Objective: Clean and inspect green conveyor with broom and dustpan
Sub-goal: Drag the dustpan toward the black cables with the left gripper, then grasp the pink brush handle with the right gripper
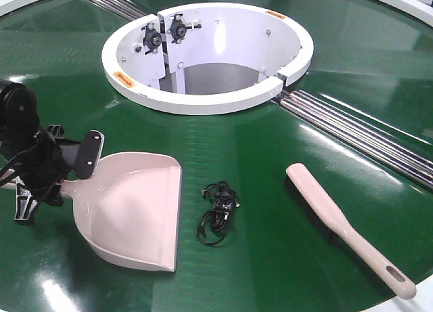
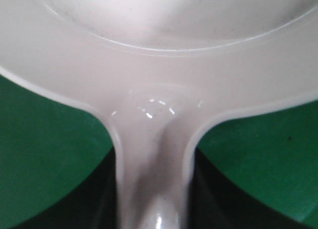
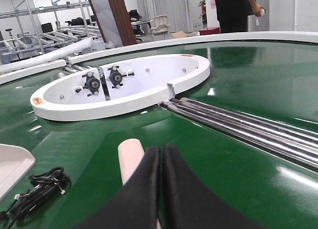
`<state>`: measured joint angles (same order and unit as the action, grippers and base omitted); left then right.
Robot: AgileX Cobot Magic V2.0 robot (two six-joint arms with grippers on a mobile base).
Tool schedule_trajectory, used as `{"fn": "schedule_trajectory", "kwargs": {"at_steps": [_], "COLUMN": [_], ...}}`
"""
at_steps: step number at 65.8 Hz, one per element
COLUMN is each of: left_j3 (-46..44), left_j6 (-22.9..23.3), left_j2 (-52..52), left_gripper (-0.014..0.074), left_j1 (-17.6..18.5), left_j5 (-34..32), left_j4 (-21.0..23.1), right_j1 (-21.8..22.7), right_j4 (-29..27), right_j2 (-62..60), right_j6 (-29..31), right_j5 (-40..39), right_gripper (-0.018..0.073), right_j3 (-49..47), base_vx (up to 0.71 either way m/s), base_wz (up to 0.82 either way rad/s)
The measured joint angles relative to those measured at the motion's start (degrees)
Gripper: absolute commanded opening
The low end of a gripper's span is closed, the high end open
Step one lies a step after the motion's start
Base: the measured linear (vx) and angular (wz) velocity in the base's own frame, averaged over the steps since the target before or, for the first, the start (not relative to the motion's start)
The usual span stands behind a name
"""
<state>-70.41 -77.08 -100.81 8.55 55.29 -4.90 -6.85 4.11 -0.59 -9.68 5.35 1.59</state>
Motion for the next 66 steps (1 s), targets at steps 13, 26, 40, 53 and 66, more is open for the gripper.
{"fn": "schedule_trajectory", "kwargs": {"at_steps": [13,26,40,53,66], "left_j3": [0.0,0.0,0.0,0.0,0.0], "left_j6": [0.0,0.0,0.0,0.0,0.0], "left_j2": [0.0,0.0,0.0,0.0,0.0], "left_gripper": [-0.0007,-0.0007,-0.0007,-0.0007,-0.0007], "left_j1": [0.0,0.0,0.0,0.0,0.0], "left_j5": [0.0,0.0,0.0,0.0,0.0], "left_j4": [0.02,0.07,0.07,0.07,0.07], "right_j1": [0.0,0.0,0.0,0.0,0.0], "right_j4": [0.0,0.0,0.0,0.88,1.43], "right_j2": [0.0,0.0,0.0,0.0,5.5], "right_j6": [0.0,0.0,0.0,1.13,1.27], "right_j5": [0.0,0.0,-0.35,-7.36,-3.86], "right_gripper": [-0.001,-0.001,-0.001,-0.001,-0.001], "right_j3": [0.0,0.0,0.0,-0.62,-12.03], "base_vx": [0.0,0.0,0.0,0.0,0.0], "base_wz": [0.0,0.0,0.0,0.0,0.0]}}
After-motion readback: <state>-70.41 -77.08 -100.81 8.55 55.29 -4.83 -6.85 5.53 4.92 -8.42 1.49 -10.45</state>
